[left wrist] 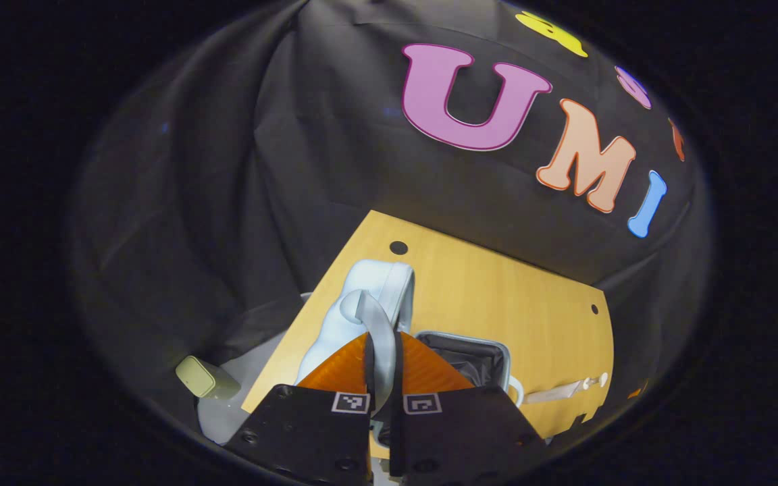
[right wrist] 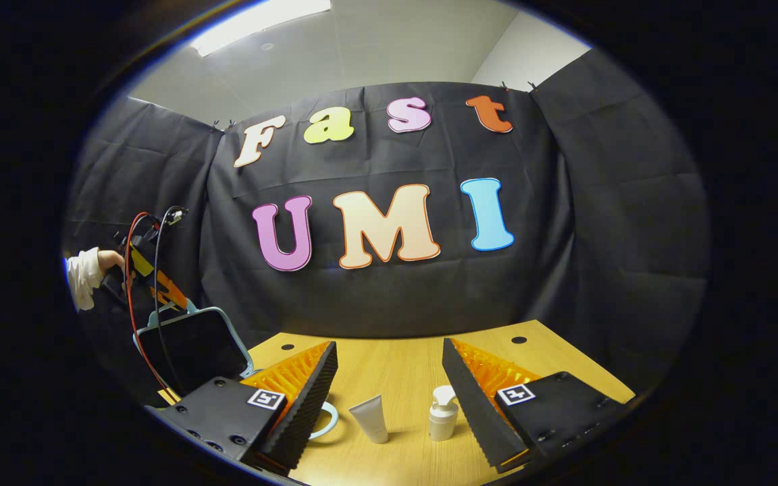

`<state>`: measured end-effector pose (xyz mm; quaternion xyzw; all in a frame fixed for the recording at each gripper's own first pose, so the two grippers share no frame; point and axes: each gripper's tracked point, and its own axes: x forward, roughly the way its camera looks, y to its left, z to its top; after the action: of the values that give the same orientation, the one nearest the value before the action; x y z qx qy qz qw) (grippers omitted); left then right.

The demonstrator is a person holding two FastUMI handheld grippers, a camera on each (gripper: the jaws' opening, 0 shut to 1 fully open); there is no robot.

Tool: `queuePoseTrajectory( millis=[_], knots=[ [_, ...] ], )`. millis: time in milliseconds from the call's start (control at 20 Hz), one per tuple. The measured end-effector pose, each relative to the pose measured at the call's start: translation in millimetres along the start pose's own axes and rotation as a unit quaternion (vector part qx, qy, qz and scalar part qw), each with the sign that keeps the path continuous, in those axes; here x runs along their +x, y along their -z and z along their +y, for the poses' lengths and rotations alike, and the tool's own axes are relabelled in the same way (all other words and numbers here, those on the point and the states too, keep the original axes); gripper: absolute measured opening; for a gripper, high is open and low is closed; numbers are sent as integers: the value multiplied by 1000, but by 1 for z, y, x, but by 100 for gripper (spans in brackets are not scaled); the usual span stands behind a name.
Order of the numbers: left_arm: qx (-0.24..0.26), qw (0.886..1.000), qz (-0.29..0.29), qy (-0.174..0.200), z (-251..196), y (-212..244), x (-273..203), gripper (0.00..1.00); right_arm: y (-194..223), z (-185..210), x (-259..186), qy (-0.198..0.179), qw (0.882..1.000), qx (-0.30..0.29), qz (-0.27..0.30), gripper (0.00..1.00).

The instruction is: First open the suitcase, pack the skin care products into it, and then close the suitcase.

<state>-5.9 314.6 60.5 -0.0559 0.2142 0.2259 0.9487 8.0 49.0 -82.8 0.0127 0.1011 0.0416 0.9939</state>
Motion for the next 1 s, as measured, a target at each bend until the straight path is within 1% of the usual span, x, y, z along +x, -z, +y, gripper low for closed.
queuePoseTrajectory(
  millis=[100, 150, 200, 300, 350, 450, 600, 650, 750, 800, 950, 1000],
  knots=[
    [1, 1000, -7, -4, 22, 0, 8, 4, -2, 4, -1, 2, 1000, 3, -2, 98],
    [-2, 1000, -12, -5, 35, 0, 12, 4, -3, 6, -3, 4, 1000, 3, -5, 95],
    [-6, 1000, -17, -5, 48, 0, 18, 4, -4, 7, -4, 5, 1000, 1, -7, 98],
    [-24, 999, -28, -8, 74, 1, 30, 4, -4, 11, -6, 10, 1000, -3, -9, 98],
    [-32, 998, -44, -9, 88, -2, 36, 4, -5, 12, -7, 11, 1000, -2, -9, 98],
    [-65, 997, -50, 6, 107, 6, 51, 4, -6, 19, -6, 9, 1000, 5, -9, 98],
    [-111, 993, -31, 28, 141, 38, 83, 3, -1, 25, -3, 5, 1000, 12, 2, 98],
    [-130, 990, -19, 40, 147, 53, 92, 3, 5, 25, -2, 5, 1000, 12, 10, 98],
    [-169, 984, -8, 54, 157, 74, 111, 4, 12, 24, 1, 8, 1000, 14, 24, 98],
    [-180, 982, -4, 55, 162, 87, 118, 4, 16, 24, 3, 8, 999, 14, 32, 98],
    [-188, 981, 10, 53, 179, 120, 138, 4, 28, 28, 5, 8, 999, 16, 48, 98],
    [-190, 980, 13, 54, 182, 124, 139, 4, 30, 28, 6, 7, 998, 16, 53, 98]
  ],
)
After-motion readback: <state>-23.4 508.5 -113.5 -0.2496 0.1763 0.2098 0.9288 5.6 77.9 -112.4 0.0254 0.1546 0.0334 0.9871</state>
